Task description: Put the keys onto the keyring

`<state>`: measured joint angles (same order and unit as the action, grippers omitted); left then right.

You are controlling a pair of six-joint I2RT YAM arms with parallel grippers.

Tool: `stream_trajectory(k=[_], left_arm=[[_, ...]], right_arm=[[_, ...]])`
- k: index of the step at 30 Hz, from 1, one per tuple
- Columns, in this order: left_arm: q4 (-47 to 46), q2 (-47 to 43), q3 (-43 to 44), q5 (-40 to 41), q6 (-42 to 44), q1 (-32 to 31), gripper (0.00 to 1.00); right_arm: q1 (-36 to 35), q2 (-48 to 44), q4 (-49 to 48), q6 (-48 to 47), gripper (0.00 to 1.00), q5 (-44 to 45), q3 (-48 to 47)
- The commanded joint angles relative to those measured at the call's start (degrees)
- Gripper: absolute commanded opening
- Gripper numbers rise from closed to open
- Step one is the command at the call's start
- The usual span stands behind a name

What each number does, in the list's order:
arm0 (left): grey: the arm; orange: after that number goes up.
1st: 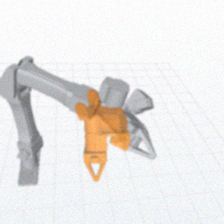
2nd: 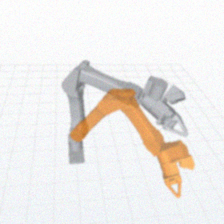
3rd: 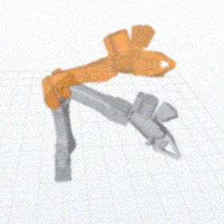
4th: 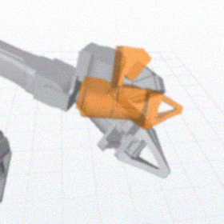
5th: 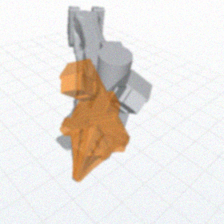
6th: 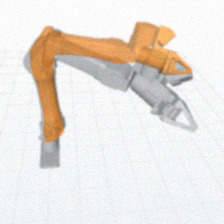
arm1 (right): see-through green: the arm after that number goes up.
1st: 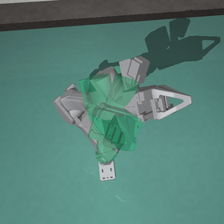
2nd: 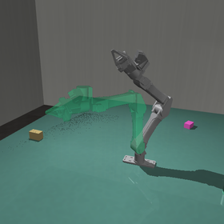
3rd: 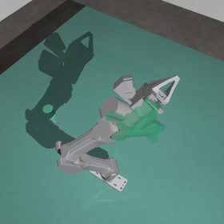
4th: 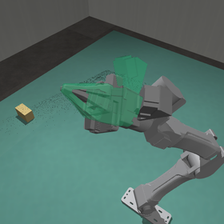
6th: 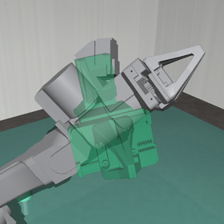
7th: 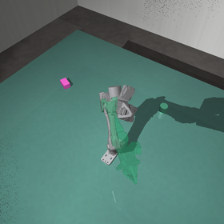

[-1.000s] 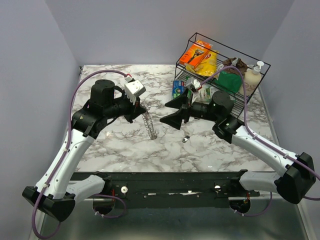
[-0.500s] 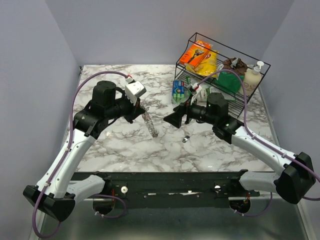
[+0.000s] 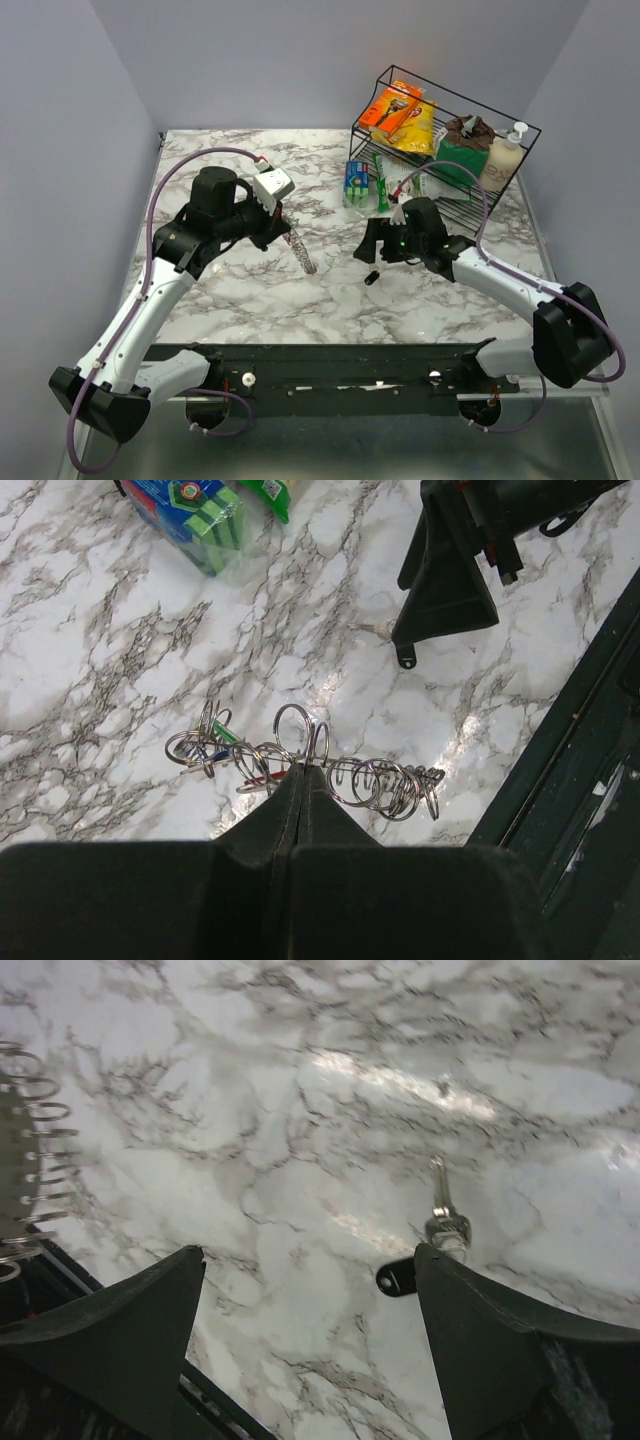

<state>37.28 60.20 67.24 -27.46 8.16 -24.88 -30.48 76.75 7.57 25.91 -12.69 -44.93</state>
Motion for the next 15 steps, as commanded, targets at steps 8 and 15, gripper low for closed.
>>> stream_trajectory(k=[8, 15], left_arm=[[-2.91, -1.49, -2.12, -2.60, -0.16, -0.34, 0.00], [-2.91, -1.58, -2.29, -2.68, -0.34, -0.34, 0.00]], right_arm=[[8.68, 6.39, -0.71, 2.83, 0.75, -7.51, 5.28], [12.02, 11.31, -4.14, 3.27, 0.61, -12.89, 6.26]])
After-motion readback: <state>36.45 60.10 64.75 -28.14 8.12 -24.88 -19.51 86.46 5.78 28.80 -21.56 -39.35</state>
